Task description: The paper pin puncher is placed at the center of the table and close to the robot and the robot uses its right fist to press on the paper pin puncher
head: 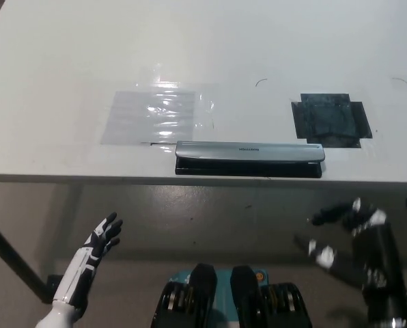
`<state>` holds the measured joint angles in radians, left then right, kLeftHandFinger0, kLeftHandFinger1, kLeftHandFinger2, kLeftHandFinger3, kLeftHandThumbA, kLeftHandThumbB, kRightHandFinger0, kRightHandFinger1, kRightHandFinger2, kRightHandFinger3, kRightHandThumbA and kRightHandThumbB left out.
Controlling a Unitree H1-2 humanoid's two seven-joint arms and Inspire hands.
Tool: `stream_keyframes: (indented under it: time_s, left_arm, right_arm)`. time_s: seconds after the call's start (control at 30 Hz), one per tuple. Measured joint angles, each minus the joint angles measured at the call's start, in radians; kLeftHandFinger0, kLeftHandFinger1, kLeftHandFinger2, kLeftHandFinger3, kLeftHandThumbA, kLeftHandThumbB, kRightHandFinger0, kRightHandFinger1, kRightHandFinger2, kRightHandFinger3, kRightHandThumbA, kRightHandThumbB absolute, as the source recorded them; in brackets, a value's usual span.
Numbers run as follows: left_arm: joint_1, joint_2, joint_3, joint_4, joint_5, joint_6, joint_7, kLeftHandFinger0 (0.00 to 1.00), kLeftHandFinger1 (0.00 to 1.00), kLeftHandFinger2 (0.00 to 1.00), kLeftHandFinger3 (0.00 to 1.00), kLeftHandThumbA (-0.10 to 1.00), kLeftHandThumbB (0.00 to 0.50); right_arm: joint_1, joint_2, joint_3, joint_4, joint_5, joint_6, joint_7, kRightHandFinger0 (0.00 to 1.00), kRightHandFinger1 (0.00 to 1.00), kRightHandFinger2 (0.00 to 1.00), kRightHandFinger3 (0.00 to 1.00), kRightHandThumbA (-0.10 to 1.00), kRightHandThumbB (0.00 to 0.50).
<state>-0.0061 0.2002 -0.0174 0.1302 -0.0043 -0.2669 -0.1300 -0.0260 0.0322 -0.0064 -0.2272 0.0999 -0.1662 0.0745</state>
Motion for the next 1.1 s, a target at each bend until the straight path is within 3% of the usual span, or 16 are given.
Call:
stream_keyframes:
  time_s: [0.07,0.17,0.27,0.33,0.5,0.9,0.97,1.1]
  left_arm:
    - [0.0,0.0,0.0,0.0,0.0,0.0,0.0,1.0,1.0,1.0,1.0,1.0,0.204]
    - [-0.001,-0.001,-0.001,0.0,-0.001,0.0,0.0,1.0,1.0,1.0,1.0,1.0,0.216]
    - [-0.001,-0.002,-0.001,0.0,-0.002,-0.001,0.0,1.0,1.0,1.0,1.0,1.0,0.223]
    - [-0.002,-0.002,-0.001,0.0,-0.002,-0.003,-0.001,1.0,1.0,1.0,1.0,1.0,0.216]
    - [-0.009,-0.002,-0.001,0.0,-0.003,-0.009,-0.001,1.0,1.0,1.0,1.0,1.0,0.215]
    - [-0.025,-0.002,-0.001,0.0,-0.005,-0.012,-0.001,1.0,1.0,1.0,1.0,1.0,0.23]
    - [-0.033,-0.002,-0.001,0.0,-0.008,-0.012,-0.001,1.0,1.0,1.0,1.0,1.0,0.218]
    - [-0.039,-0.002,-0.001,0.0,-0.008,-0.012,-0.001,1.0,1.0,1.0,1.0,1.0,0.25]
  right_arm:
    - [-0.071,-0.001,-0.002,-0.037,0.017,0.046,-0.004,0.0,0.0,0.0,0.0,1.0,0.165]
    - [-0.195,-0.001,-0.003,-0.05,0.041,0.108,-0.006,0.0,0.0,0.0,0.0,1.0,0.22]
    - [-0.325,0.002,-0.006,-0.029,0.068,0.174,-0.006,0.0,0.0,0.01,0.01,1.0,0.237]
    - [-0.416,0.009,-0.01,0.023,0.082,0.212,-0.008,0.0,0.0,0.0,0.01,1.0,0.207]
    - [-0.589,0.041,-0.022,0.19,0.102,0.264,-0.018,0.0,0.0,0.01,0.0,1.0,0.223]
    - [-0.73,0.074,-0.054,0.61,0.118,0.26,-0.026,0.0,0.0,0.03,0.07,1.0,0.278]
    - [-0.74,0.074,-0.056,0.673,0.116,0.249,-0.027,0.0,0.0,0.02,0.07,1.0,0.253]
    - [-0.746,0.078,-0.063,0.75,0.115,0.229,-0.033,0.0,0.0,0.0,0.06,1.0,0.215]
